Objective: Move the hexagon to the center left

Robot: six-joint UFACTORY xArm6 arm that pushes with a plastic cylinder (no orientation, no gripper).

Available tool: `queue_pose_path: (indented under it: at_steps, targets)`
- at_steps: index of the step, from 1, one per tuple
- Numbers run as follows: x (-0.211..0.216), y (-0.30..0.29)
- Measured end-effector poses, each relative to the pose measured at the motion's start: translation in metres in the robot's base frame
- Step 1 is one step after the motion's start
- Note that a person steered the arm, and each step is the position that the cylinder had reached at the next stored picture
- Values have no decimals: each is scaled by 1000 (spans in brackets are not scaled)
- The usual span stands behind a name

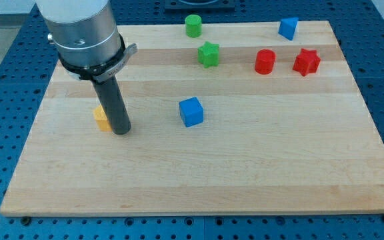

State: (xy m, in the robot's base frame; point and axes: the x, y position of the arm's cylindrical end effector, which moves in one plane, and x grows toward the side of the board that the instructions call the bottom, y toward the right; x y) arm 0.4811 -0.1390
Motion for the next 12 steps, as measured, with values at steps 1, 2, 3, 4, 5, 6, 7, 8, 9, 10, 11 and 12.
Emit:
queue_pose_path:
  at_steps: [1, 2, 3, 4, 5, 6, 7, 8, 9, 10, 11, 12]
  targets:
    - [-11, -35]
    - [-24, -91]
    - [-24, -89]
    - [-21, -44]
    - [-24, -26]
    - [-31, -68]
    - [-36, -99]
    - [-48, -110]
    - [-48, -110]
    - [-48, -110]
    - [-49, -110]
    - [-50, -106]
